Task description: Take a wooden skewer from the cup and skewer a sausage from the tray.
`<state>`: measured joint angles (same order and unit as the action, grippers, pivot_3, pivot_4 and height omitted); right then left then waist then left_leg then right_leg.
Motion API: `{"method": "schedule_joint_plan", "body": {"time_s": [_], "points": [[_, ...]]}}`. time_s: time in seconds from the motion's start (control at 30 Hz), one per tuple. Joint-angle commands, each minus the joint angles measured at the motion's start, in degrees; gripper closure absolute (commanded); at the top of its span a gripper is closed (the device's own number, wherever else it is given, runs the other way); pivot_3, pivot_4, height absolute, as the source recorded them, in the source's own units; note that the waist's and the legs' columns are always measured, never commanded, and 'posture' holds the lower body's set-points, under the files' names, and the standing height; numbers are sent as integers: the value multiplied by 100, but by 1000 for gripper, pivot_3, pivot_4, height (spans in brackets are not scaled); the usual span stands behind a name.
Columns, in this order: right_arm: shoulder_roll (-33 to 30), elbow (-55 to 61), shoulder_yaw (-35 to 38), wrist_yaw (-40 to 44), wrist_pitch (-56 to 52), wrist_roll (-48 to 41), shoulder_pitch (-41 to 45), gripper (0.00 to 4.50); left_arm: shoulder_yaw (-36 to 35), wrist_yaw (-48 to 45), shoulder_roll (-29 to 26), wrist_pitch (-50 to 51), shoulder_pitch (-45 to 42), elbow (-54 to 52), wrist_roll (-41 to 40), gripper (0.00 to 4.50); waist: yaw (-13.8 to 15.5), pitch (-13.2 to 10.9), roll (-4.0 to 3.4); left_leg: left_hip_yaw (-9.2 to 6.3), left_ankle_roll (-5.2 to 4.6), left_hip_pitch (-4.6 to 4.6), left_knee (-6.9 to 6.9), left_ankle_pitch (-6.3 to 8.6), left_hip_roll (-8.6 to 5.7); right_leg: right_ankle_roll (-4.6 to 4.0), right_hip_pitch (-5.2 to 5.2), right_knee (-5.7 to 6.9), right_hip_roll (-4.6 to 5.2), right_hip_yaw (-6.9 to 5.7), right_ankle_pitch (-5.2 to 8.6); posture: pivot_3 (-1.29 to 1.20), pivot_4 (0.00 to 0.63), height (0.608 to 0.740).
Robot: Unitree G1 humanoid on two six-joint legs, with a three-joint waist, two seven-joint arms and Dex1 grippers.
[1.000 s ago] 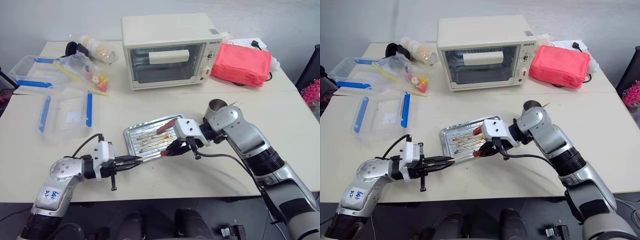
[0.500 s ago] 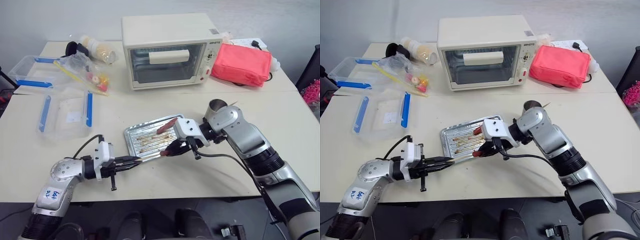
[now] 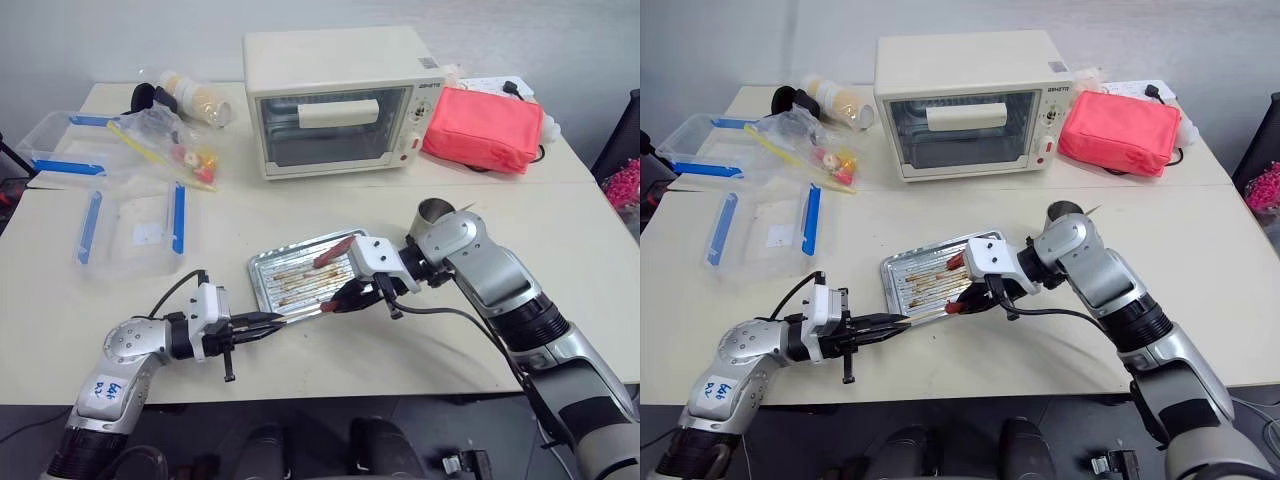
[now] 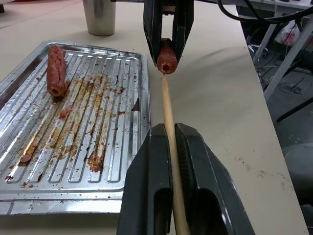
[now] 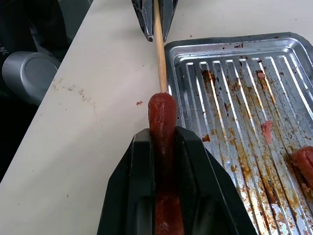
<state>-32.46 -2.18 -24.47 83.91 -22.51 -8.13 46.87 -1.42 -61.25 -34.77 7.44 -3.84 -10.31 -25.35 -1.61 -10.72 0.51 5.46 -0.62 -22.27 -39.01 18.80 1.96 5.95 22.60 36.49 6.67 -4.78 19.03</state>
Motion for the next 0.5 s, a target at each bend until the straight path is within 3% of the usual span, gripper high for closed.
{"method": "schedule_joint_plan", "body": {"time_s": [0.03, 0.5], "points": [[-50, 126, 56, 44, 48, -45, 79, 3980, -85, -74, 32, -44, -2, -285, -237, 4500, 0, 0, 0, 0, 0, 0, 0, 0, 0, 0, 0, 0, 0, -1, 0, 0, 150, 740], [-57, 138, 21, 74, 82, -43, 20, 3980, -118, 6, 47, 132, 29, -496, -283, 4500, 1, 0, 0, 0, 0, 0, 0, 0, 0, 0, 0, 0, 0, -1, 0, 0, 150, 740]]}}
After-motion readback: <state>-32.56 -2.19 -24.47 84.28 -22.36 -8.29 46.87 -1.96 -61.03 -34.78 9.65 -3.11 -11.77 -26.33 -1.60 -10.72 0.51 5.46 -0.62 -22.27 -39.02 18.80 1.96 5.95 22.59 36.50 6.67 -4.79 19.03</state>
